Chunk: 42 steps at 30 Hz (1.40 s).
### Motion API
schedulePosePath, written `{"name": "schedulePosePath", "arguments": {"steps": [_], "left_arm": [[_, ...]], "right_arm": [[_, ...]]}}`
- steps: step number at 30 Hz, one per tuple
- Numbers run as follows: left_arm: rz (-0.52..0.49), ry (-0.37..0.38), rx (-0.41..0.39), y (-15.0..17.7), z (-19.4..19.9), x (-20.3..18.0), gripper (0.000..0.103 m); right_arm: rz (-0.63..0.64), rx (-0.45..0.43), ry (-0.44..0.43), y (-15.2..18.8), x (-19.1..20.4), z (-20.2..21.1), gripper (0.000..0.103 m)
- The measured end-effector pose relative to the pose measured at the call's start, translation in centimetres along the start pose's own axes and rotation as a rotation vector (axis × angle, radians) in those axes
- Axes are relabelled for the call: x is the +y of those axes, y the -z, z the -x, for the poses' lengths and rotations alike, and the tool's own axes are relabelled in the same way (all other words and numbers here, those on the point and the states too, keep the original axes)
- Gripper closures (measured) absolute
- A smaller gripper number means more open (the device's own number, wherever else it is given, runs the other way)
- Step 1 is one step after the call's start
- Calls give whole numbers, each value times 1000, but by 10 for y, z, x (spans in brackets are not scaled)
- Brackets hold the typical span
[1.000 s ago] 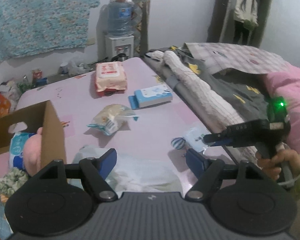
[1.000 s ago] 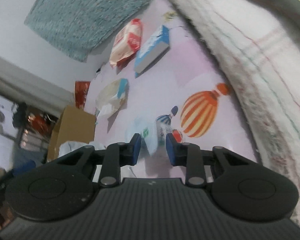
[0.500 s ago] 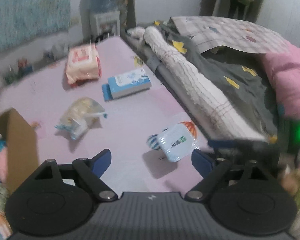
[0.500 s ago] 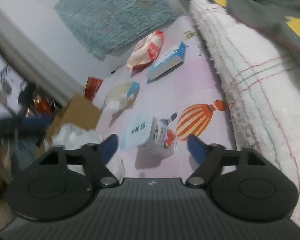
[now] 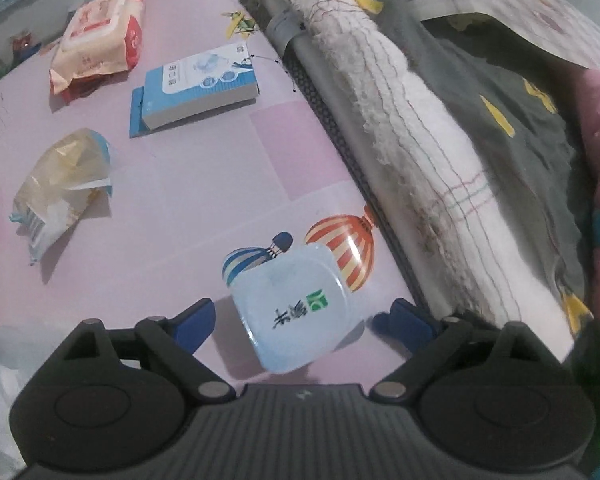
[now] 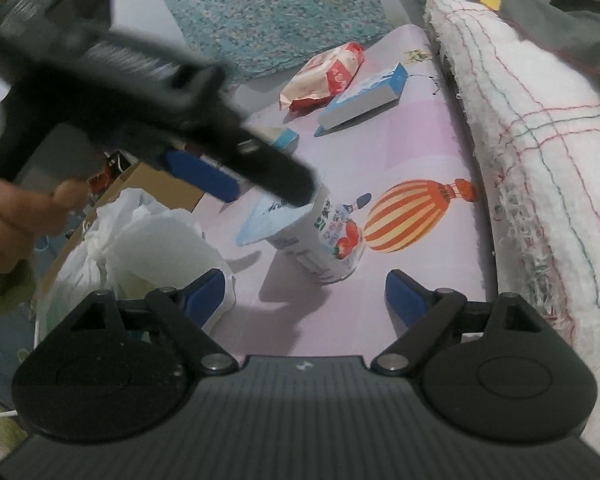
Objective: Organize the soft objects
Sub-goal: 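Grasp the yogurt cup lid with the left tool while the right tool releases it, then carry the yogurt cup with the left tool toward the cardboard box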
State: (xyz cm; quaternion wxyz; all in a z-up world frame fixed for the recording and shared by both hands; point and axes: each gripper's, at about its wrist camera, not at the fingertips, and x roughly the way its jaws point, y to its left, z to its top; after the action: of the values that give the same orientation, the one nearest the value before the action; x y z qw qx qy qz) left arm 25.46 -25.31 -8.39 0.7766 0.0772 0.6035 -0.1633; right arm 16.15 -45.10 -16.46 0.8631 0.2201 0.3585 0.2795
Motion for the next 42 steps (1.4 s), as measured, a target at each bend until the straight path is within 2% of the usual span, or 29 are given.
{"name": "schedulePosePath", "arguments": {"steps": [2,3,9,11,13,20,26,29,32,36,39,40,41,42], "left_arm": [[0,-13,10,-2,-5,-3,25],[3,-22,16,-2,-6,-3,28],[51,-15,-8,1,-3,1,32],[67,-1,-18,3,3,3,37],[78,24,-36,6,13,5,37],[110,101,-151,26,78,22,37],[221,179,-301,63,162,78,37],[292,173,-403,90,211,119,37],[370,136,-494,124,250,162,37],[446,57,-547,162,268,207,37],[512,59,-532,179,254,239,37],[535,67,-527,184,247,249,52],[552,82,-524,186,239,259,84],[576,119,-505,186,232,269,89]], "right_arm": [[22,-3,7,1,3,-1,15],[28,-3,9,2,3,-1,15],[17,-15,14,2,3,1,15],[19,-25,22,2,2,3,15],[21,-36,26,1,4,6,15],[93,-125,-24,-2,33,31,15],[139,-152,-78,-4,58,45,15],[152,-150,-117,-1,73,49,15],[143,-130,-162,-4,88,48,15],[121,-91,-212,-9,115,39,15],[132,-73,-213,-9,142,33,15],[131,-69,-214,-8,149,31,15],[128,-65,-214,-7,156,29,15],[123,-60,-213,-5,162,28,15]]}}
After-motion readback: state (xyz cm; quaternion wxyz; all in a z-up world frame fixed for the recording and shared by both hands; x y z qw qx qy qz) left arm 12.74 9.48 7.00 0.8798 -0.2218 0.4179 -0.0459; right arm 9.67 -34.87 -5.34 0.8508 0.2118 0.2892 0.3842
